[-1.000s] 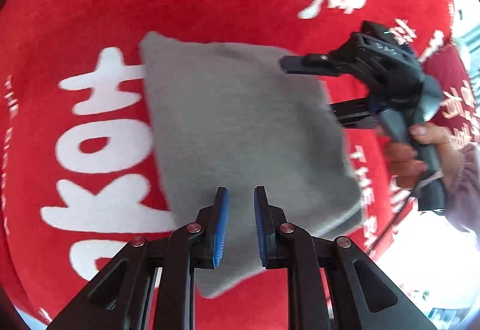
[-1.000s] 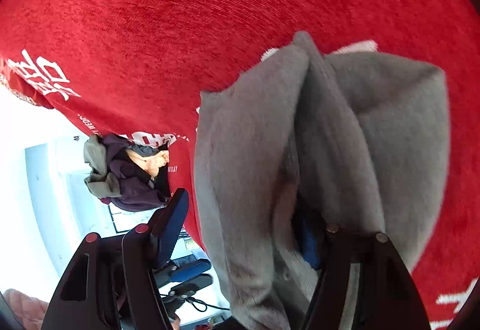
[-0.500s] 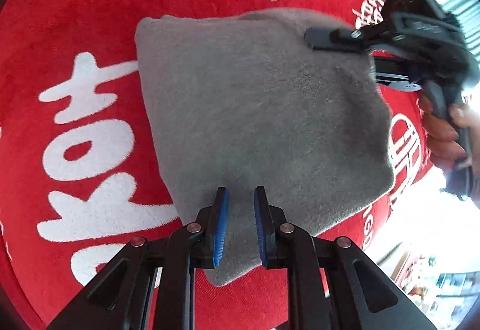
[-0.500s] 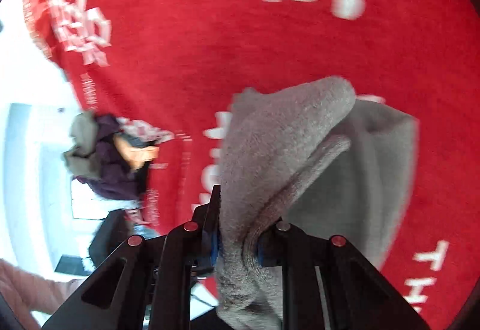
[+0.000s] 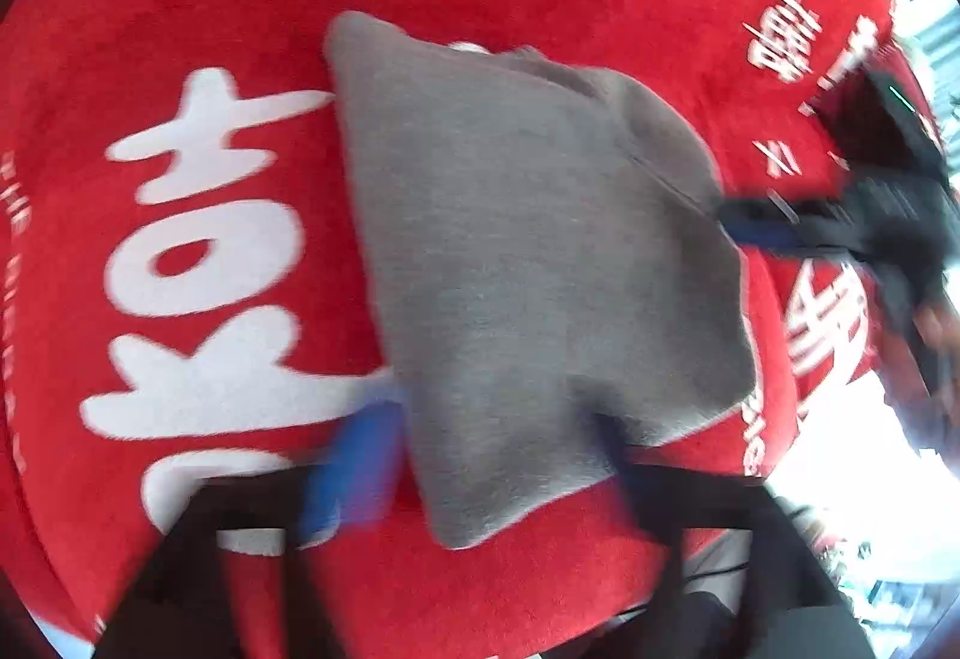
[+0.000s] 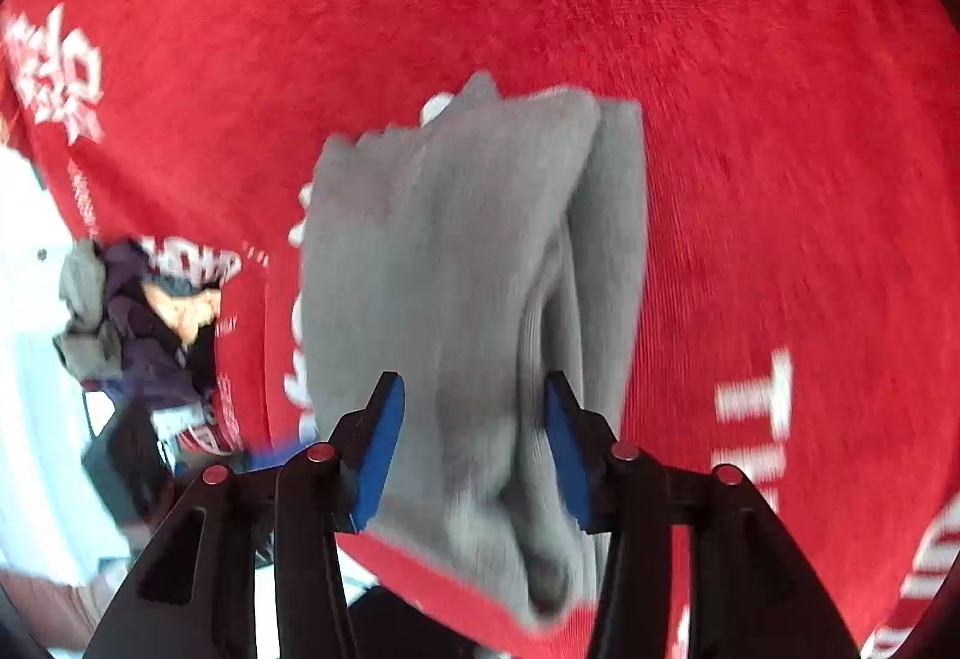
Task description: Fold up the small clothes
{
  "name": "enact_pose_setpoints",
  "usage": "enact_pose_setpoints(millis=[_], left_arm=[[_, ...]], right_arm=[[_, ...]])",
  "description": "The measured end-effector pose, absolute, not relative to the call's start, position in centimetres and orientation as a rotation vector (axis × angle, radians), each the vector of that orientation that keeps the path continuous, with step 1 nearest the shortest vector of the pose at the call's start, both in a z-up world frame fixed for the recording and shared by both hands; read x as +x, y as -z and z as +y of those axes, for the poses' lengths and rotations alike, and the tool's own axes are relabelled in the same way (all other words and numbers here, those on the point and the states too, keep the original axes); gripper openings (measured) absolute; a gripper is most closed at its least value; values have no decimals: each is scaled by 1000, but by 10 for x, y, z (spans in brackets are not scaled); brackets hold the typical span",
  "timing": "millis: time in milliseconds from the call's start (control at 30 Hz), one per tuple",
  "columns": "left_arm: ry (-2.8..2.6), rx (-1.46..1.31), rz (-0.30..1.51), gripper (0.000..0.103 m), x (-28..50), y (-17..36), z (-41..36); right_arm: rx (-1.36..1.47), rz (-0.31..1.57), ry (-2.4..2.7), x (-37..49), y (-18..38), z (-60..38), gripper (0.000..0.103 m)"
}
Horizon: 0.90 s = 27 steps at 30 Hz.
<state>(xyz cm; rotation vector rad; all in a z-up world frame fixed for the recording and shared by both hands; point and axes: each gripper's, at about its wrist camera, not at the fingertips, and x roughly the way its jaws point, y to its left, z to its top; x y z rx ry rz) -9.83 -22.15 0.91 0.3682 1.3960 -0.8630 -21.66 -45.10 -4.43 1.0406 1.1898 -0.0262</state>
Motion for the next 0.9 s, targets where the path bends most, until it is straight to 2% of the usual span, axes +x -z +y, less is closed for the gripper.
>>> enact_pose_setpoints(millis=[233,267,300,333,500,633,700,767,833,900], left_arm=[[769,331,1416,101,-85,-3,-212],[754,327,1425,101,-84,-1,-211],[745,327,1430,101,-84,0,-212],[741,329,1428,101,-85,0,-214],[761,399,1358,101,-92,-5,-216],[738,443,1419,101,-97,23,-217],[719,450,1450,101,-98,35,-216],[713,432,1449,101,-98,38,-214],[713,423,1462,101,-97,39,-213],[715,421,1473,101,-97,40,-213]], right_arm=[[934,1223,-18,-249,31,-404,49],[894,1268,5,-247,38,-397,42],[871,1305,26,-246,45,-395,17],[866,1333,38,-245,51,-394,5],[822,1266,23,-254,29,-386,6],[890,1342,132,-279,63,-396,6],[1018,1334,150,-288,80,-403,6],[1049,1327,156,-287,78,-409,6],[1034,1327,170,-286,69,-411,14],[1017,1328,199,-286,58,-415,16]])
